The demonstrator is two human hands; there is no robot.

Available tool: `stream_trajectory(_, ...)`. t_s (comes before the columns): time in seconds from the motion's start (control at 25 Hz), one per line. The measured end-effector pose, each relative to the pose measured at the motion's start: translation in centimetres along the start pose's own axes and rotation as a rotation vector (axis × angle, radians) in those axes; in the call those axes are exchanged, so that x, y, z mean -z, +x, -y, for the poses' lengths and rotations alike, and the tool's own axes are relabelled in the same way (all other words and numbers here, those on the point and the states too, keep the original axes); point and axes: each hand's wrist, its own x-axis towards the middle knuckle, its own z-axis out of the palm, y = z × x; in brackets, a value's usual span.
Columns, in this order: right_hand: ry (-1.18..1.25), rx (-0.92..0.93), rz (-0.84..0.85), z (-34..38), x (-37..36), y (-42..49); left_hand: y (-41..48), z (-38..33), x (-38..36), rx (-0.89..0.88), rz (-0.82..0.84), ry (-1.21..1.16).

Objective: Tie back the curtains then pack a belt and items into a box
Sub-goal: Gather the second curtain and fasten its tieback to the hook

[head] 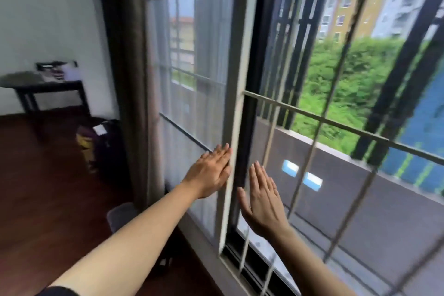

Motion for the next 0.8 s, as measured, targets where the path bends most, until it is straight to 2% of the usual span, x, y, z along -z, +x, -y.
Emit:
stream_trajectory(0.12,0.023,0.053,-0.016,4.6,-3.6,5.0,-0.7,6.5,2.6,0.099,0.008,0.060)
stream_trajectory(0.44,0.147,0.244,0.125,13.6,-13.6,16.3,-3.9,21.4,3.6,0.397,-0.017,0.125)
stream_trajectory(0.8,0.260,0.415,0.198,24.0,-26.4,34.3,0.5,41.5,5.4,0.690,-0.017,0.189)
